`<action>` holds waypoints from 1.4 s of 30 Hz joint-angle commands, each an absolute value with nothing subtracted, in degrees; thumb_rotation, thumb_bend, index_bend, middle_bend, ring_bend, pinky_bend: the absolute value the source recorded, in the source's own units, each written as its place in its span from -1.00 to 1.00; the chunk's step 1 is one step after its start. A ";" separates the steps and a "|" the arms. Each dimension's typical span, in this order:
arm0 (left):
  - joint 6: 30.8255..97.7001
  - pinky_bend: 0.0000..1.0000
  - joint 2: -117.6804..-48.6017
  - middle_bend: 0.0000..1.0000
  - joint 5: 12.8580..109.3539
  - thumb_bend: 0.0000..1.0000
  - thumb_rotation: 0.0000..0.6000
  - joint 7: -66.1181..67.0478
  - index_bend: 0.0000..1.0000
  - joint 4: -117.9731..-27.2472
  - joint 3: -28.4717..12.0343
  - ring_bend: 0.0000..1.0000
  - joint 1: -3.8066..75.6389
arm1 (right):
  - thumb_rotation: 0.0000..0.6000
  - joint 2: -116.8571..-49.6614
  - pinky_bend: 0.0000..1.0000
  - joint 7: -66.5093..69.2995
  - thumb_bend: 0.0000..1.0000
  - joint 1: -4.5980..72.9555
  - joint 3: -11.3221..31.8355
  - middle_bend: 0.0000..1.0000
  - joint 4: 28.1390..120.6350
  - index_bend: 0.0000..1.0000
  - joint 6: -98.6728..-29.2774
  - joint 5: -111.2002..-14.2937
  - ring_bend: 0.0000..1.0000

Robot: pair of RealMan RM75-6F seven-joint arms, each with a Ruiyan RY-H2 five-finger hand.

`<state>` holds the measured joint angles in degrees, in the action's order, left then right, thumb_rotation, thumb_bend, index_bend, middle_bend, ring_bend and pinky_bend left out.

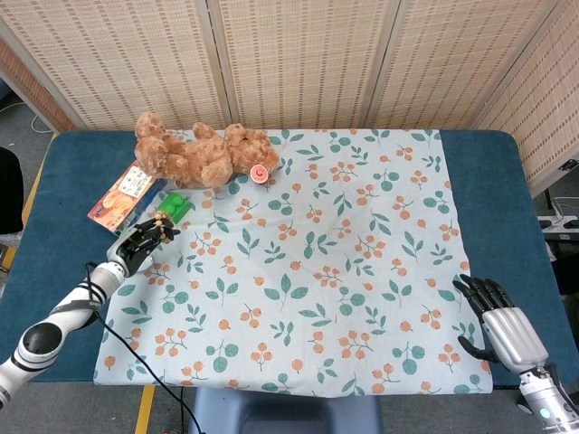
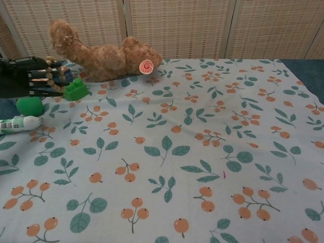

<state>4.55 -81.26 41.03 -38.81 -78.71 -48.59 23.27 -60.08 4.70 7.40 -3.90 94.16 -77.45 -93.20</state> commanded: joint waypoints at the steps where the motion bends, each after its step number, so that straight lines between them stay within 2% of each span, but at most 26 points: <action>1: 4.12 -0.91 -81.23 0.19 41.73 0.73 1.00 -38.68 -0.04 -79.26 -48.99 -0.46 22.85 | 1.00 -60.10 -1.00 4.69 -0.59 7.41 -3.88 -1.00 94.17 -1.00 -77.41 -93.15 -1.00; 7: 2.77 -0.92 -82.07 0.14 43.58 0.68 1.00 -37.93 -0.09 -79.71 -50.88 -0.50 22.17 | 1.00 -60.08 -1.00 4.67 -0.59 7.44 -3.89 -1.00 94.22 -1.00 -77.30 -93.09 -1.00; 12: 0.85 -0.93 -82.79 0.03 44.62 0.65 1.00 -37.14 -0.24 -79.39 -52.59 -0.51 21.62 | 1.00 -60.02 -1.00 4.71 -0.60 7.43 -3.85 -1.00 94.20 -1.00 -77.34 -93.03 -1.00; 18: -1.97 -0.93 -84.01 -0.10 45.22 0.31 1.00 -35.63 -0.39 -78.81 -54.83 -0.57 20.51 | 1.00 -60.09 -1.00 4.57 -0.60 7.51 -3.86 -1.00 94.17 -1.00 -77.11 -92.95 -1.00; 23: -3.18 -0.93 -85.05 -0.08 43.96 0.12 0.99 -35.36 -0.28 -77.70 -55.98 -0.58 19.99 | 1.00 -60.12 -1.00 4.40 -0.59 7.52 -3.85 -1.00 94.23 -1.00 -77.05 -92.88 -1.00; 24: -2.92 -0.93 -85.36 -0.06 43.46 0.09 0.95 -35.63 -0.22 -77.55 -56.16 -0.57 19.86 | 1.00 -60.11 -1.00 4.39 -0.59 7.53 -3.88 -1.00 94.24 -1.00 -77.00 -92.88 -1.00; 25: -2.71 -0.93 -85.58 -0.02 43.03 0.08 0.82 -35.81 -0.15 -77.28 -56.18 -0.56 19.78 | 1.00 -60.10 -1.00 4.36 -0.60 7.54 -3.91 -1.00 94.25 -1.00 -76.94 -92.90 -1.00; 26: -2.79 -0.93 -85.58 0.01 42.94 0.07 0.58 -35.73 -0.10 -77.11 -56.03 -0.55 19.79 | 1.00 -60.10 -1.00 4.33 -0.60 7.56 -3.91 -1.00 94.26 -1.00 -76.90 -92.90 -1.00; 28: -2.86 -0.93 -85.48 0.08 42.34 0.03 -0.04 -35.97 0.00 -76.76 -55.74 -0.53 19.80 | 1.00 -60.09 -1.00 4.33 -0.59 7.59 -3.94 -1.00 94.25 -1.00 -76.84 -92.92 -1.00; 29: -2.52 -0.93 -85.48 0.10 42.28 0.02 -0.19 -35.90 0.03 -76.68 -55.56 -0.52 19.88 | 1.00 -60.08 -1.00 4.34 -0.60 7.61 -3.94 -1.00 94.25 -1.00 -76.82 -92.92 -1.00; 33: -1.75 -0.93 -85.14 0.17 41.82 -0.02 -0.37 -35.96 0.17 -76.88 -54.76 -0.50 20.03 | 1.00 -60.03 -1.00 4.41 -0.59 7.62 -3.95 -1.00 94.31 -1.00 -76.83 -92.96 -1.00; 40: -0.90 -0.93 -84.31 0.18 41.90 0.01 -0.43 -35.40 0.19 -77.84 -53.91 -0.49 20.15 | 1.00 -59.98 -1.00 4.61 -0.59 7.52 -3.96 -1.00 94.33 -1.00 -77.13 -93.10 -1.00; 42: -0.62 -0.93 -84.14 0.18 41.87 0.01 -0.36 -35.38 0.19 -78.13 -53.75 -0.49 20.29 | 1.00 -59.97 -1.00 4.62 -0.60 7.50 -3.97 -1.00 94.34 -1.00 -77.20 -93.15 -1.00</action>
